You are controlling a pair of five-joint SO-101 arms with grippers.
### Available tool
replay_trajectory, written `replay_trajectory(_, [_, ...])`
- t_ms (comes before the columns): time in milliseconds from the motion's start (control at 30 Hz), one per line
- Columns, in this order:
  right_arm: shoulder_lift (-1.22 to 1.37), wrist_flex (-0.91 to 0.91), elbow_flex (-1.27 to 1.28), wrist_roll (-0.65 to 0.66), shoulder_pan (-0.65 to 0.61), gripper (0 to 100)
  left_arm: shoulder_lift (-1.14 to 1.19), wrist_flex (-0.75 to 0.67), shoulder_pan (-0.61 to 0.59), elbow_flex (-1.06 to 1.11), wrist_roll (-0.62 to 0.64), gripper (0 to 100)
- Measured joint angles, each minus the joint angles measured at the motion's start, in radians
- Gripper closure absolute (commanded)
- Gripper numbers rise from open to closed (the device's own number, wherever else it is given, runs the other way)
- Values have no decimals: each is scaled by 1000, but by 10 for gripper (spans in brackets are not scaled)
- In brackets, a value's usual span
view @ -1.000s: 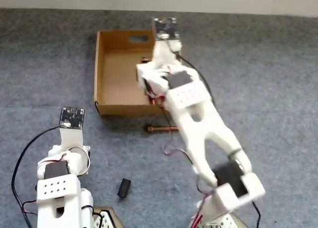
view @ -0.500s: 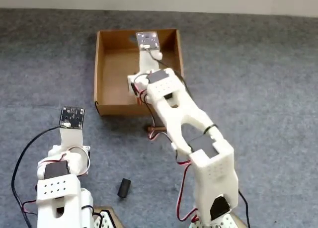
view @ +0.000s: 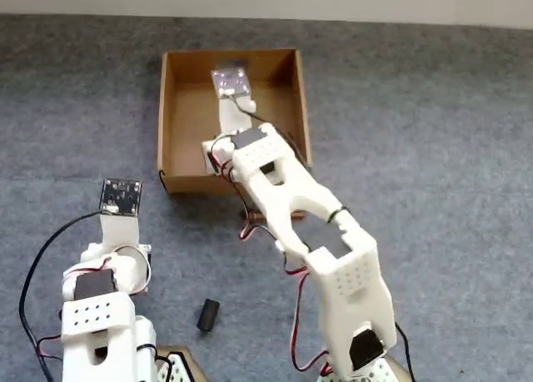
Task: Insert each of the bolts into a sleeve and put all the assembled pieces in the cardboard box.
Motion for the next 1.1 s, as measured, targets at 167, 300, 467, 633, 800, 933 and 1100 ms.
replay_trajectory(167, [25, 0, -38, 0, 31, 989, 0, 0, 0, 0, 0, 980])
replay_trajectory(300, [25, 0, -38, 0, 55, 966, 0, 0, 0, 0, 0, 980])
replay_trajectory(467, [25, 0, -40, 0, 57, 868, 0, 0, 0, 0, 0, 980])
replay_trajectory(633, [25, 37, -61, 0, 57, 868, 0, 0, 0, 0, 0, 980])
replay_trajectory(800, [17, 158, -130, 0, 60, 868, 0, 0, 0, 9, -2, 980])
replay_trajectory(933, [-44, 261, -195, 0, 80, 868, 0, 0, 0, 9, -2, 980])
replay_trajectory(1100, [-186, 393, -253, 0, 126, 868, 0, 0, 0, 9, 0, 980])
